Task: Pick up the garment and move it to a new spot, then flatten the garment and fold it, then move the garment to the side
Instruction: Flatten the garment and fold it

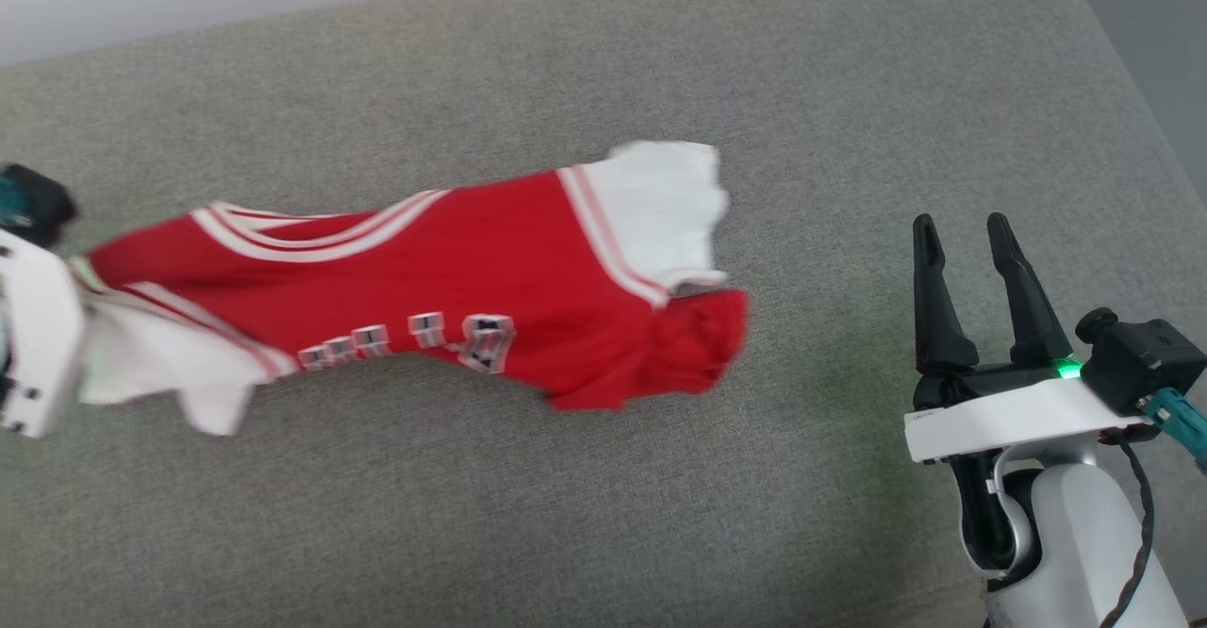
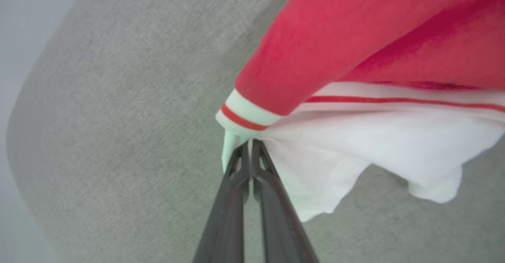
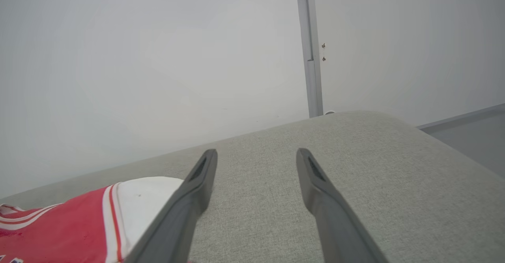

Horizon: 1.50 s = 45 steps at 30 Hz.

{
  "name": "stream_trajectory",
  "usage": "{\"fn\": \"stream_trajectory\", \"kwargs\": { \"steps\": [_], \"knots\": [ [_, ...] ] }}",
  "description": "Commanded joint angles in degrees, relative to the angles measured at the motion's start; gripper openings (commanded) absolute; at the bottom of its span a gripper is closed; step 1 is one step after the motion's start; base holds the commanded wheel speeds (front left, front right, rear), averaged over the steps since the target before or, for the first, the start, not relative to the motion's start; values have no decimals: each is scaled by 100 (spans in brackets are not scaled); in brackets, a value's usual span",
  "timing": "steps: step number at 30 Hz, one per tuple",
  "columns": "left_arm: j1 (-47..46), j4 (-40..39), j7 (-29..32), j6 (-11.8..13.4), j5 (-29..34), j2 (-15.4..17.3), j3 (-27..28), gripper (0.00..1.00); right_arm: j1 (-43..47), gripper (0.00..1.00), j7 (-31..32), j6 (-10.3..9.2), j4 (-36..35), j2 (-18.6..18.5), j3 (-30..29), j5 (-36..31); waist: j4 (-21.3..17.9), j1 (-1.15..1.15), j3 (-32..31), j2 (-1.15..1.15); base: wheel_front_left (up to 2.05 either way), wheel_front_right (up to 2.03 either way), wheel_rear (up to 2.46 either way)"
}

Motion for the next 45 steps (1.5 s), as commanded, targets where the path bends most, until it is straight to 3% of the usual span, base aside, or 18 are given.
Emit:
{"fn": "stream_trajectory", "kwargs": {
  "steps": [1, 7, 12, 13, 14, 15, 16, 23, 30, 36, 40, 45],
  "knots": [
    [-102, 131, 10, 18, 37, 75, -18, 0, -34, 100, -29, -1, -4, -5, -15, -25, -31, 0, 26, 0, 0, 0, 0],
    [-280, 652, -223, 18, 286, 103, -63, 0, -14, 100, -29, -1, -37, -4, -54, -34, -125, 0, 108, 0, 0, 0, 0],
    [-99, 943, -401, 18, -84, -80, -63, 0, 13, 100, -29, -2, -57, -5, -73, -41, -136, 0, 134, 0, 0, 0, 0],
    [-80, 987, -446, 18, -140, -112, -67, 9, 11, 100, -29, -1, -54, -5, -74, -43, -132, 0, 135, 0, 0, 0, 0],
    [-69, 1013, -488, 18, -165, -133, -68, 38, 9, 100, -29, -1, -49, -4, -74, -51, -124, 0, 133, 0, 0, 0, 0],
    [-60, 1048, -556, 18, -248, -151, -61, 94, 6, 100, -29, -1, -48, -4, -77, -55, -111, 0, 132, 0, 0, 0, 0],
    [-67, 1078, -625, 18, -263, -167, -64, 100, 10, 100, -29, -2, -50, -6, -92, -69, -84, 0, 119, 0, 0, 0, 0],
    [-207, 1096, -1227, 17, -523, -198, 52, 100, 42, 100, -29, -2, -35, -5, -157, -265, 234, 0, 6, 0, 0, 0, 0],
    [281, 1109, -2144, 136, -1106, -540, 485, 100, -8, 100, -29, -2, 59, -7, -71, -470, 487, 0, -198, 0, 0, 0, 0],
    [1238, 898, -3468, 445, -1658, -1140, 860, 100, 148, 100, -29, -1, 107, -6, -228, -710, 751, 0, -538, 0, 0, 0, 0],
    [1814, 754, -3896, 751, -1810, -1545, 1211, 100, 270, 100, -29, -1, 113, -4, -343, -801, 945, 0, -735, 0, 0, 0, 0],
    [2613, 323, -3931, 1024, -1004, -1990, 2315, 100, 429, 100, -29, -1, 112, -6, -428, -879, 1138, 0, -889, 0, 0, 0, 0]
  ]
}}
